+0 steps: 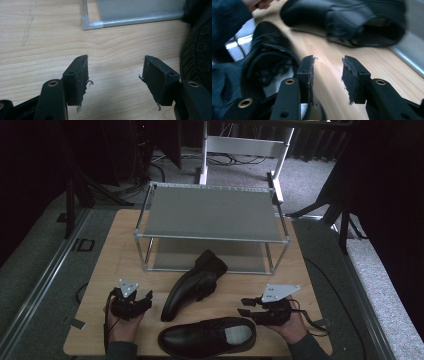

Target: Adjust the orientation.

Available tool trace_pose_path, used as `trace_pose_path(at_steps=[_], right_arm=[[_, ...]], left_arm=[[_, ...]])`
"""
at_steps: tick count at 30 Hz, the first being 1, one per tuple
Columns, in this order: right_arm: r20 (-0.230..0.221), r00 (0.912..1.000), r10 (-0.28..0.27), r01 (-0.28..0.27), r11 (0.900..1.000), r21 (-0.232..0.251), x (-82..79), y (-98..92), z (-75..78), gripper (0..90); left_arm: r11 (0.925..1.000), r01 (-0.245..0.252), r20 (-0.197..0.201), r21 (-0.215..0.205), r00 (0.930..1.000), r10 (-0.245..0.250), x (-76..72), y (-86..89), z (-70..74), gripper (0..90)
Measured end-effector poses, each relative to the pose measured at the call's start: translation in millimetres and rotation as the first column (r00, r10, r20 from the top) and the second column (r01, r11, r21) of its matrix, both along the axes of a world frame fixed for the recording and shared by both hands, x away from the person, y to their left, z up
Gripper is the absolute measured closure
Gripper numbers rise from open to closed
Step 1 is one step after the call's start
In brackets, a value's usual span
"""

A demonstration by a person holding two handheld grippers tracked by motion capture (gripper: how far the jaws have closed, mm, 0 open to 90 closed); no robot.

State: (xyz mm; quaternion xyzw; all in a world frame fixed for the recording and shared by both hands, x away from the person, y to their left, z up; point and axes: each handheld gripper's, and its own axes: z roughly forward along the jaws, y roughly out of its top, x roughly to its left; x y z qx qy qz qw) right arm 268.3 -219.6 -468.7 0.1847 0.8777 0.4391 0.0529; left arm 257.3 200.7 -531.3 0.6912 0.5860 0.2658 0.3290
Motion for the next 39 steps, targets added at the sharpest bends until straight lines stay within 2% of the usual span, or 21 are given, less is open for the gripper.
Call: trace_pose_path(at_steps=[2, 5, 9, 10, 14, 16, 20, 24, 26, 30, 34, 39], right_arm=[[-0.004, 0.9993, 0.036, -0.036, 0.999, -0.01, -2.6, 6.3, -0.8, 60.7], [0.001, 0.9974, 0.071, -0.071, 0.996, -0.05, -4.7, 15.6, -3.2, 61.2], [0.006, 0.9934, 0.115, -0.113, 0.988, -0.107, -2.4, 28.1, -8.0, 64.4], [-0.001, 0.9922, 0.124, -0.124, 0.986, -0.11, -1.3, 30.5, -9.5, 67.1], [-0.02, 0.9882, 0.152, -0.153, 0.982, -0.11, 2.8, 31.3, -9.5, 68.7], [-0.022, 0.9856, 0.168, -0.169, 0.975, -0.143, 0.7, 33.3, -11.0, 68.6], [-0.013, 0.9849, 0.173, -0.173, 0.97, -0.17, 1.3, 33.9, -11.5, 68.9], [-0.016, 0.9811, 0.193, -0.193, 0.966, -0.17, 1.7, 36.0, -10.0, 77.9], [0.012, 0.979, 0.204, -0.198, 0.962, -0.186, 0.4, 35.8, -9.8, 83.9], [0.008, 0.9779, 0.209, -0.204, 0.962, -0.181, 1.8, 30.3, -9.7, 86.1], [0.004, 0.9818, 0.19, -0.186, 0.966, -0.182, 2.4, 17.8, -8.9, 86.2], [0.013, 0.9911, 0.132, -0.127, 0.971, -0.203, 3.8, -2.5, -6.8, 86.3]], left_arm=[[1.0, 0.003, 0.003, -0.001, 1.0, -0.003, 0.0, -0.1, 0.1, 38.1], [1.0, 0.003, -0.001, -0.007, 1.0, -0.003, 0.4, 0.1, -0.6, 38.1], [1.0, 0.002, -0.003, -0.007, 1.0, -0.002, 0.6, 0.1, -1.2, 38.1], [1.0, 0.002, -0.003, -0.006, 1.0, -0.002, 0.5, 0.3, -1.1, 38.1], [1.0, 0.002, -0.004, -0.004, 1.0, -0.002, 0.8, 0.3, -1.6, 38.1], [1.0, 0.003, -0.007, -0.002, 1.0, -0.003, 1.0, -0.1, -1.9, 38.1], [1.0, 0.006, -0.005, 0.002, 1.0, -0.006, 1.3, -1.3, -1.7, 38.1], [1.0, 0.009, -0.009, 0.002, 0.9999, -0.009, 2.0, -2.6, -2.5, 38.1], [0.9999, 0.011, -0.01, 0.005, 0.9999, -0.011, 2.0, -2.9, -2.5, 38.1], [0.9999, 0.009, -0.005, 0.005, 0.9999, -0.009, 0.9, -2.2, -1.8, 38.1], [1.0, 0.002, -0.003, 0.001, 1.0, -0.002, 0.4, 0.3, -1.3, 38.1], [1.0, 0.006, 0.005, 0.0, 1.0, -0.006, -0.7, -1.0, 0.5, 38.7]])
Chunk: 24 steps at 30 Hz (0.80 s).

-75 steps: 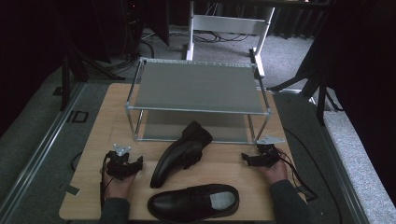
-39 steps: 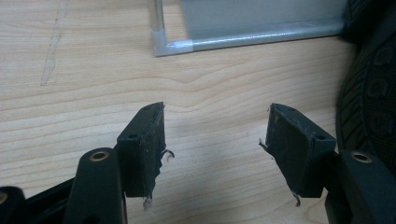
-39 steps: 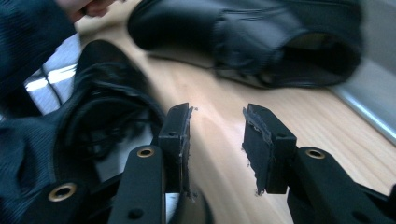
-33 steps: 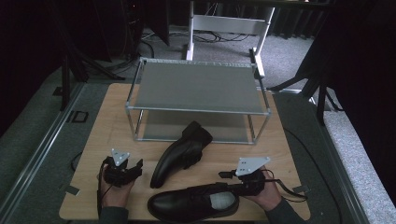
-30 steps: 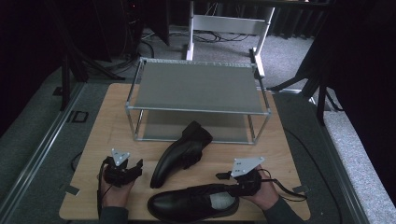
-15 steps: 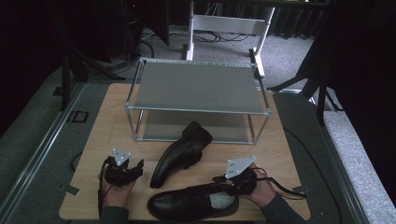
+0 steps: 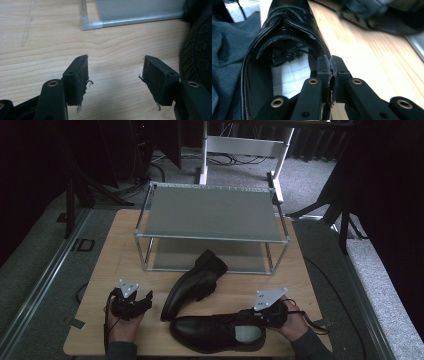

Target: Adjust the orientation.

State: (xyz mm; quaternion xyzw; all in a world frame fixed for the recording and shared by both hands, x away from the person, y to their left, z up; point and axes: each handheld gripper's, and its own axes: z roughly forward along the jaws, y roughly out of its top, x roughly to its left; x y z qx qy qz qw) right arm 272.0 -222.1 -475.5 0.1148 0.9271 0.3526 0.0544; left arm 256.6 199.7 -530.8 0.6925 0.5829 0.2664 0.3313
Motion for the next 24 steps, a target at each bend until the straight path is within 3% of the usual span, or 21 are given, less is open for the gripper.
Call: trace_pose_path(at_steps=[8, 13, 15, 18, 19, 21, 22, 23, 24], right_arm=[[0.001, 0.9914, -0.131, 0.131, 0.991, 0.018, 1.9, -40.3, 1.9, 86.3], [0.001, 0.989, -0.148, 0.148, 0.989, 0.018, 0.0, -45.2, 0.6, 83.3], [-0.005, 0.9873, -0.159, 0.159, 0.985, 0.061, 0.9, -48.0, 2.7, 71.3], [0.017, 0.9846, -0.174, 0.171, 0.98, 0.106, 0.4, -55.4, 13.2, 64.4], [0.024, 0.9843, -0.175, 0.171, 0.978, 0.117, 0.1, -57.8, 16.3, 62.6], [0.037, 0.9804, -0.193, 0.187, 0.974, 0.129, 0.6, -61.8, 20.3, 57.9], [0.037, 0.9804, -0.193, 0.187, 0.974, 0.129, 0.6, -61.8, 20.3, 57.9], [0.037, 0.9753, -0.218, 0.211, 0.968, 0.135, 3.4, -65.2, 20.4, 55.1], [0.037, 0.9753, -0.218, 0.211, 0.968, 0.135, 3.4, -65.2, 20.4, 55.1]], left_arm=[[0.9989, 0.045, 0.056, -0.017, 0.9975, -0.044, -10.5, -9.6, 15.6, 40.7], [0.9963, 0.084, 0.094, -0.017, 0.9922, -0.082, -22.2, -17.1, 26.5, 41.5], [0.9928, 0.118, 0.124, -0.017, 0.9855, -0.115, -31.5, -23.5, 35.2, 41.6], [0.9897, 0.143, 0.143, -0.013, 0.9799, -0.139, -37.2, -28.5, 39.8, 41.8], [0.9861, 0.166, 0.158, -0.001, 0.9738, -0.164, -42.4, -33.8, 43.7, 42.0], [0.9813, 0.192, 0.167, 0.004, 0.9674, -0.19, -46.7, -39.6, 46.6, 42.1], [0.9813, 0.192, 0.167, 0.004, 0.9674, -0.19, -46.7, -39.6, 46.6, 42.1], [0.9759, 0.217, 0.176, 0.019, 0.9602, -0.217, -50.0, -45.8, 48.6, 42.1], [0.9759, 0.217, 0.176, 0.019, 0.9602, -0.217, -50.0, -45.8, 48.6, 42.3]])
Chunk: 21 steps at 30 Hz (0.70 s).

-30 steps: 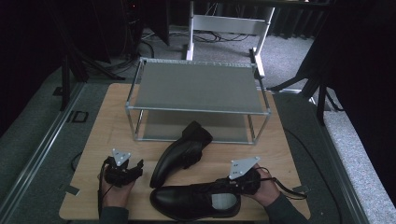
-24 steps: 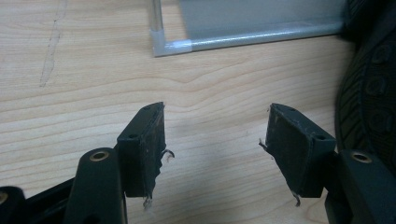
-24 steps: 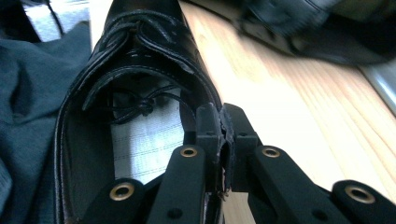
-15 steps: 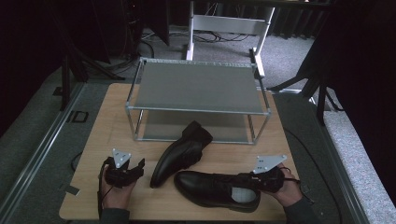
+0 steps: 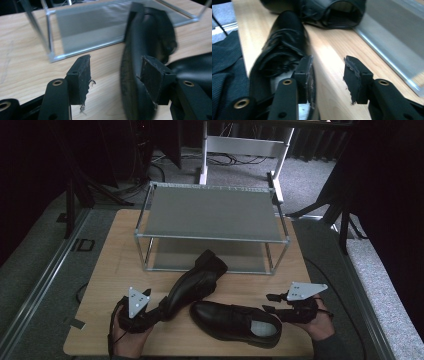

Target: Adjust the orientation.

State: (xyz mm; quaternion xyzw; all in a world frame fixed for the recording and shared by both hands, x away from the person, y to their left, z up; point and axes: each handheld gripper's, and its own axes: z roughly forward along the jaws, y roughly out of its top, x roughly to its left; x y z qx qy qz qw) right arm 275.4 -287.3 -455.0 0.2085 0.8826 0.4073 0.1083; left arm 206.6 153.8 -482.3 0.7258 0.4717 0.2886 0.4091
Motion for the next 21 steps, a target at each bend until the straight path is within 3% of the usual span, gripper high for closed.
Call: trace_pose_path(at_steps=[4, 12, 15, 21], right_arm=[[0.001, 0.9992, -0.041, 0.041, 0.999, 0.014, 9.3, -0.7, -5.5, 52.4], [0.043, 0.9975, -0.056, 0.054, 0.998, 0.039, 23.5, 12.3, -6.3, 50.0], [0.052, 0.9974, -0.049, 0.046, 0.998, 0.051, 30.3, 20.0, -6.9, 49.9], [0.081, 0.9961, -0.036, 0.029, 0.996, 0.087, 46.9, 37.5, -6.5, 50.1]], left_arm=[[0.9972, 0.051, -0.01, 0.054, 0.9987, -0.05, -0.3, -15.3, -2.4, 43.4], [0.994, 0.05, -0.041, 0.098, 0.9981, -0.046, 3.3, -24.9, -11.4, 46.8], [0.9933, 0.039, -0.059, 0.109, 0.9977, -0.033, 6.2, -25.0, -15.3, 49.0], [0.9949, 0.044, -0.055, 0.091, 0.9977, -0.039, 8.4, -23.2, -16.1, 49.4]])
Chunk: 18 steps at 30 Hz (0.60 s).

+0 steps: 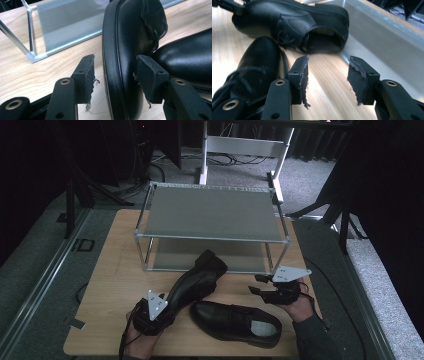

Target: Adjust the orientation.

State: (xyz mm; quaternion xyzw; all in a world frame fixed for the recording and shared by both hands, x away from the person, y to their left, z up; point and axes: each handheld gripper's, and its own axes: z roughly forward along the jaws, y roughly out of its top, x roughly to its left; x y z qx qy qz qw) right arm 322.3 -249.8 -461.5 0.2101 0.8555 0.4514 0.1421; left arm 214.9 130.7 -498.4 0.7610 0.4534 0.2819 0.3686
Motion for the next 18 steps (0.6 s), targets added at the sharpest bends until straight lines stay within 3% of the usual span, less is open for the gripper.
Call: trace_pose_path(at_steps=[7, 16, 17, 18], right_arm=[[0.024, 0.9987, 0.045, -0.045, 0.999, 0.006, 16.6, 24.0, 2.7, 50.4], [0.042, 0.998, 0.047, -0.047, 0.999, 0.014, 12.5, 28.8, 6.7, 50.3], [0.039, 0.9981, 0.048, -0.048, 0.999, 0.014, 11.7, 28.1, 6.9, 50.1], [0.042, 0.9981, 0.046, -0.046, 0.999, 0.013, 11.1, 27.4, 7.1, 50.0]], left_arm=[[0.9997, -0.023, 0.012, -0.002, 0.9997, 0.023, 5.8, 7.6, 4.6, 51.9], [0.994, -0.108, 0.003, 0.019, 0.9942, 0.108, 20.9, 27.2, 9.9, 61.2], [0.9921, -0.124, -0.029, 0.015, 0.9918, 0.125, 27.6, 34.0, 8.3, 61.6], [0.9953, -0.097, -0.078, 0.003, 0.9923, 0.097, 32.6, 36.5, 5.3, 61.0]])
